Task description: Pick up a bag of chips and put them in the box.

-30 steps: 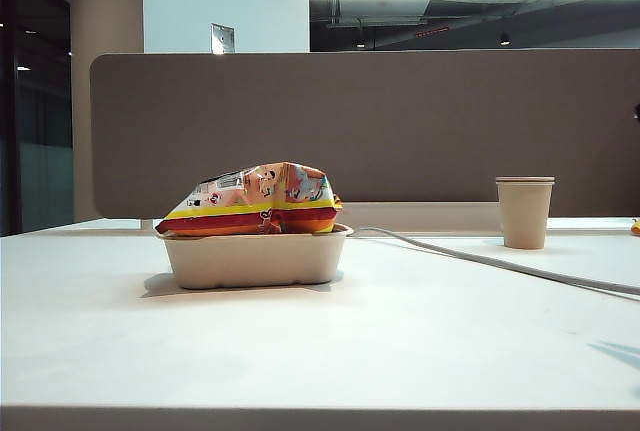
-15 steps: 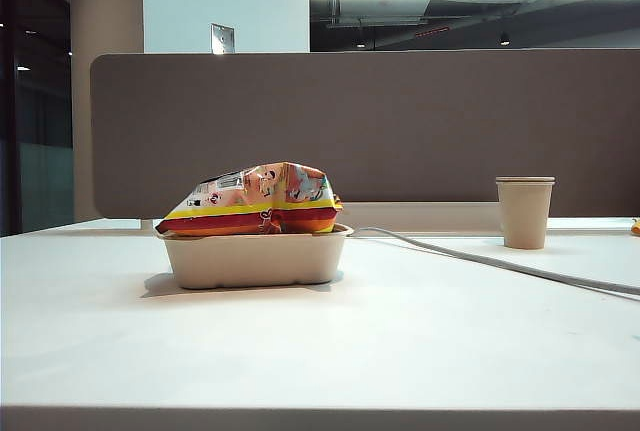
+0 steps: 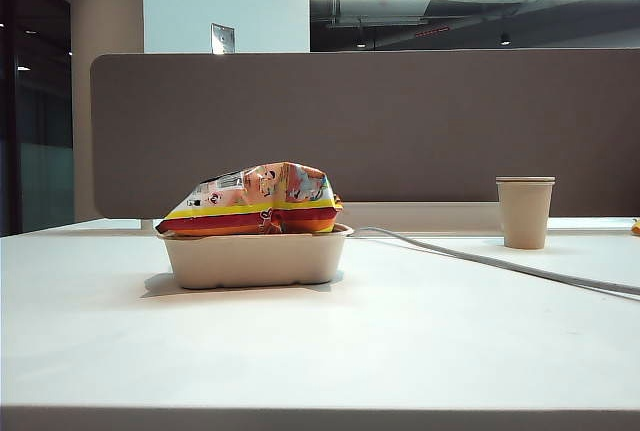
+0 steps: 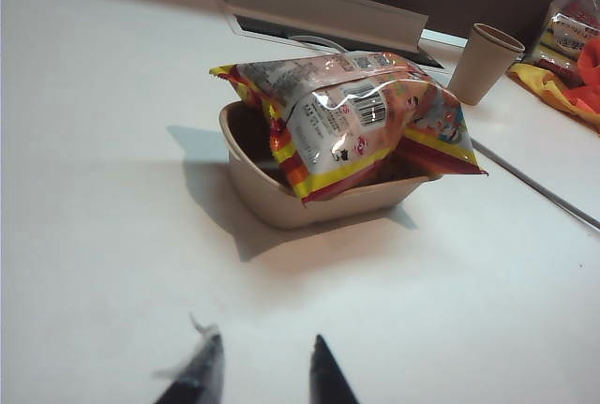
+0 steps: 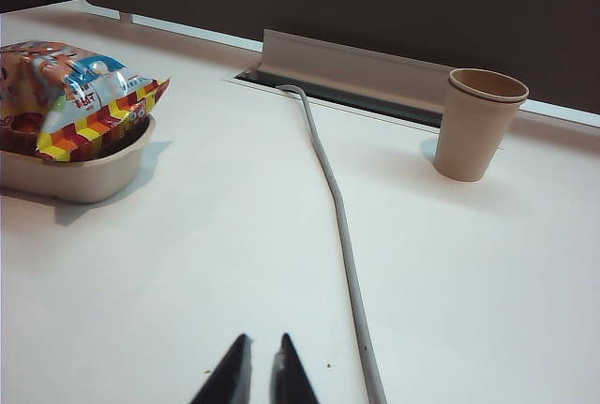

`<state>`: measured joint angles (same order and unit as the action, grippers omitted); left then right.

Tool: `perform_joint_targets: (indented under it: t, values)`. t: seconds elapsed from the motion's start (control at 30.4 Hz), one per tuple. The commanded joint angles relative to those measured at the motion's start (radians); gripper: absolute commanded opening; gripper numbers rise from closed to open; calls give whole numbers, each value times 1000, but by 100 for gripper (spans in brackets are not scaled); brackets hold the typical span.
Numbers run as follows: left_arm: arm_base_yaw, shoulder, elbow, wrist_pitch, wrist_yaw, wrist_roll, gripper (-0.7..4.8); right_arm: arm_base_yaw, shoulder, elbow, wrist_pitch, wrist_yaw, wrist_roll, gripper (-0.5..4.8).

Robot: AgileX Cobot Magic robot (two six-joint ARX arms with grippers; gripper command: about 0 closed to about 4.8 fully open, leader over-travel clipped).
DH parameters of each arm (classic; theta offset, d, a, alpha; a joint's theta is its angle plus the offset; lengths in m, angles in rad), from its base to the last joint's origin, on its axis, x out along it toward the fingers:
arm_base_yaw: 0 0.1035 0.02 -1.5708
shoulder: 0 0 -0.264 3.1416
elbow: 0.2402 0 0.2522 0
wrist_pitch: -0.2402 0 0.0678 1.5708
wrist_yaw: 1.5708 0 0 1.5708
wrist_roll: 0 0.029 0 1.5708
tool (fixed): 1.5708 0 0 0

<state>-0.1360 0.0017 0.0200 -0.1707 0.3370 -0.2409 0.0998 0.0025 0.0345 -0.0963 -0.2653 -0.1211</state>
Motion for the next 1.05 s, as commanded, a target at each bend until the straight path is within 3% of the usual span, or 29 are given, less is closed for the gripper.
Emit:
perform_joint_targets:
  t: [0.03,1.05]
  values:
    - [0,1,-3,0,0,-2,121,1,1,2,10,0,2,44]
    - [0,1,-3,0,0,35,121,2,1,2,10,0,2,44]
